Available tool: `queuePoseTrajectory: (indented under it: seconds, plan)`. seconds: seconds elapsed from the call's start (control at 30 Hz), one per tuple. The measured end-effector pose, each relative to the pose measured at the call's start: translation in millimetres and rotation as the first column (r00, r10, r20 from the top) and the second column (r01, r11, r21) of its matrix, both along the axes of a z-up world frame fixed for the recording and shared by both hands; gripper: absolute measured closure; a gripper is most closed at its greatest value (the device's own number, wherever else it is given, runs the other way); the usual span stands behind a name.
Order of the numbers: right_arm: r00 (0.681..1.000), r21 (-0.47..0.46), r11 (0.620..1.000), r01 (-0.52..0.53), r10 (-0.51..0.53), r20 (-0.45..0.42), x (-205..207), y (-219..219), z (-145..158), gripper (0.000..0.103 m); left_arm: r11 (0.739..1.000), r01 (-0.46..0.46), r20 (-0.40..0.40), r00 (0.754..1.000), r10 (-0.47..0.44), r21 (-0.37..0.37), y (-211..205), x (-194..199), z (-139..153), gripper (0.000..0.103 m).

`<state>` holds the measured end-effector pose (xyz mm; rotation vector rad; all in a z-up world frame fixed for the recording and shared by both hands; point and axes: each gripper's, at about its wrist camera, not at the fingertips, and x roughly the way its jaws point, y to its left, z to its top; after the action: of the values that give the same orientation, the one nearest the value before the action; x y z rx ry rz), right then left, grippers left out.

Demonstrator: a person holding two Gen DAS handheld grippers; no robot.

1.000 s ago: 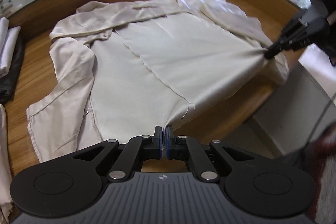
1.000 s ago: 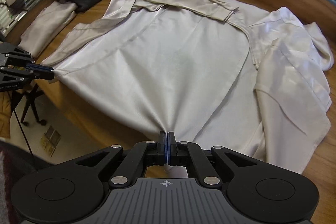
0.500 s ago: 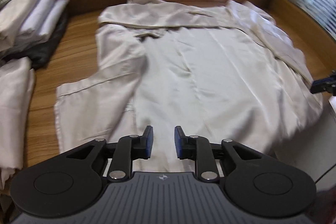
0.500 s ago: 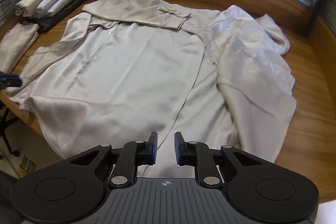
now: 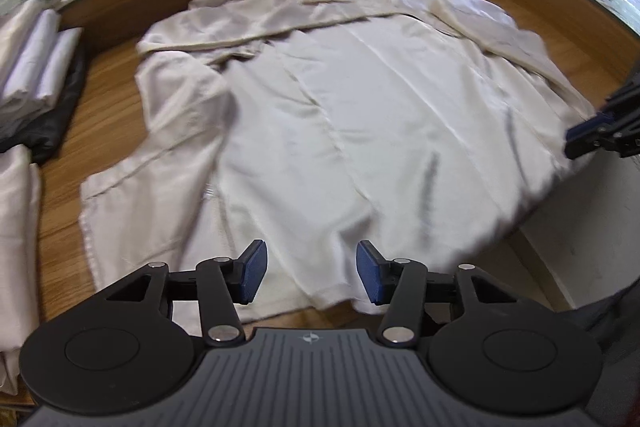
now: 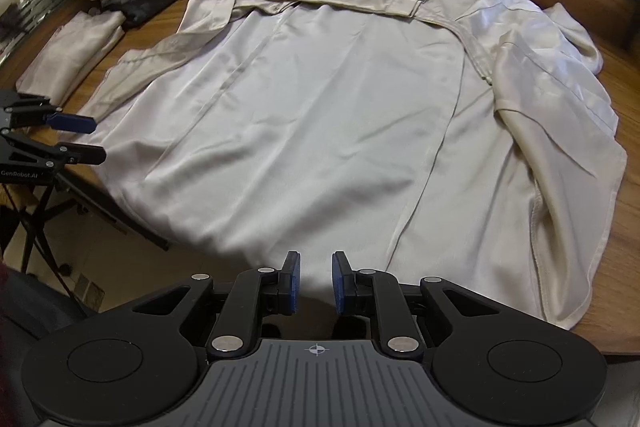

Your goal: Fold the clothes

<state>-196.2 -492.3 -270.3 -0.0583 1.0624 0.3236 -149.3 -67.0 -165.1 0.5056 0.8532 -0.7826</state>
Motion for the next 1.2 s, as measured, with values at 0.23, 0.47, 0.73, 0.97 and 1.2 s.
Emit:
queuePoseTrajectory:
  seconds: [0.23,0.47,0.73,0.97,1.2]
  plan:
    - [0.996,-0.023,0.995,0.092,-0.092,0.019,28,-42,2,0.084,0.992,-0.126,0.000,0.992,0.126,-0.019,-13,27,16,0.041]
    - [0.977,-0.049,0.977,0.209,-0.207,0.043,67,-99,5,0.083,0.985,-0.169,0.037,0.985,0.171,-0.042,-65,54,31,0.028]
    - [0.979,-0.055,0.979,0.195,-0.190,0.077,121,-143,9,0.077,0.985,-0.168,0.089,0.982,0.170,-0.030,-147,84,33,0.021]
    - [0.979,-0.077,0.979,0.187,-0.179,0.093,176,-172,11,0.077,0.986,-0.166,0.097,0.981,0.168,-0.033,-205,112,28,0.020]
    - [0.957,-0.088,0.960,0.266,-0.253,0.141,237,-203,18,0.069,0.995,-0.088,0.076,0.993,0.092,-0.050,-254,139,13,0.020]
